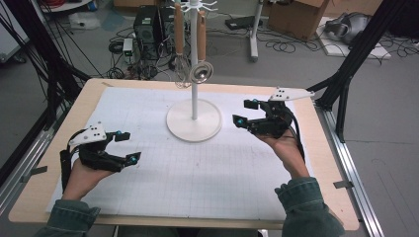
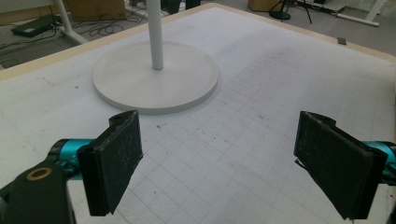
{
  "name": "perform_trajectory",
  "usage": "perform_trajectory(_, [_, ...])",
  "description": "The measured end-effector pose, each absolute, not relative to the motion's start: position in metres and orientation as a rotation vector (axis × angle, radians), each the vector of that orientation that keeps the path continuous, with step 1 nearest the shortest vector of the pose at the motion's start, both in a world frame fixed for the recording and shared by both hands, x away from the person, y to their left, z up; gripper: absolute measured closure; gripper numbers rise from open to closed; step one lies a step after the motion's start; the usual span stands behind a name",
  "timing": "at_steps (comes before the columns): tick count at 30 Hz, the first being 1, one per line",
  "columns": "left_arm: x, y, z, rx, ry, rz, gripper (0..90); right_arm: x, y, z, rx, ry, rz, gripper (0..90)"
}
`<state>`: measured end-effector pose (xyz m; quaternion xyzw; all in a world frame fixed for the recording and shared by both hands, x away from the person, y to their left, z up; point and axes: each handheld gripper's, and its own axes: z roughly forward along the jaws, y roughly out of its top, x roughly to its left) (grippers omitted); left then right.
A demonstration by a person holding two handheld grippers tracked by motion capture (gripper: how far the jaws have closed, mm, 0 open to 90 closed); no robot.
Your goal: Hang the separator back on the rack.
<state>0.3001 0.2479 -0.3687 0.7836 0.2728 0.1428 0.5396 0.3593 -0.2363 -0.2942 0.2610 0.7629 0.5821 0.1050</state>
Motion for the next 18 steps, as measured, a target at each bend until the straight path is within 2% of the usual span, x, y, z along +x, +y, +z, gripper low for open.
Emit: perform_trajectory(18, [0.302, 0.245, -0.381, 1.869, 0.665, 0.330, 15.3, 0.334, -0.257, -0.330, 0.847, 2.228, 1.674, 20.3])
